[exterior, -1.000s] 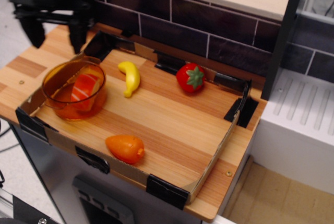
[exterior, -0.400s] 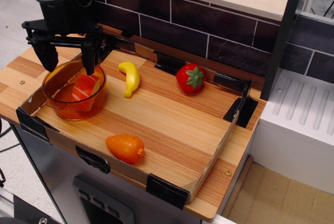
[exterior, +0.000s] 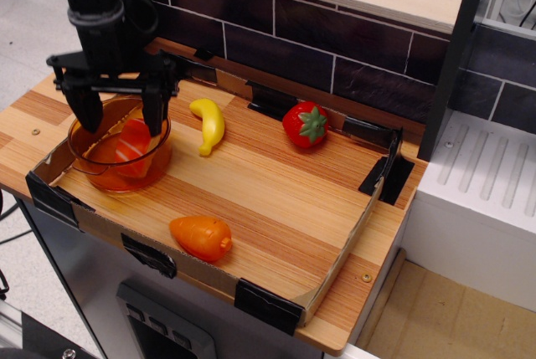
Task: Take sushi out of pot
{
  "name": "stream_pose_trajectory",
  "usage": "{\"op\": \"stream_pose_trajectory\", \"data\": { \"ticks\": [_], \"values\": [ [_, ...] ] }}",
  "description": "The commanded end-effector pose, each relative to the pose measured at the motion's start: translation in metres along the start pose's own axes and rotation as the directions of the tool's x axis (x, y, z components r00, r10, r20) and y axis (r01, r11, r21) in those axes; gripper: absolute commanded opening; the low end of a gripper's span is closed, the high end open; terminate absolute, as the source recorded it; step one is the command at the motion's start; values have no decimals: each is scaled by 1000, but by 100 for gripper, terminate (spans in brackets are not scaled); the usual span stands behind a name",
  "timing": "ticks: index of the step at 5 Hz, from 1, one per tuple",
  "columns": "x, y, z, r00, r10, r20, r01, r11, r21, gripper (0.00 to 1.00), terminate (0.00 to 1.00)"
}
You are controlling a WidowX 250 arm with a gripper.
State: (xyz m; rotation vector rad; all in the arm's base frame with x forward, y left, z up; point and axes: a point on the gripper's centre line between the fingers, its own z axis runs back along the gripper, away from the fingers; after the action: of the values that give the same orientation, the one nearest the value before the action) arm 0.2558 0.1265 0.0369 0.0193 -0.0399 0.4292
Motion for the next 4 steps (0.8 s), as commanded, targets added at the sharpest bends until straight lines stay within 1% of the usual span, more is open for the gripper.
{"op": "stream_pose_trajectory", "data": {
  "ticks": [1, 2, 3, 4],
  "values": [
    [7, 2, -4, 999, 7, 35, -8, 999, 31, 100, 0],
    [8, 5, -12, 1000, -2, 31, 0, 999, 41, 100, 0],
    [9, 5, -16, 999, -15, 40, 13, 998, 57, 100, 0],
    [8, 5, -16, 999, -25, 38, 23, 998, 54, 100, 0]
  ]
}}
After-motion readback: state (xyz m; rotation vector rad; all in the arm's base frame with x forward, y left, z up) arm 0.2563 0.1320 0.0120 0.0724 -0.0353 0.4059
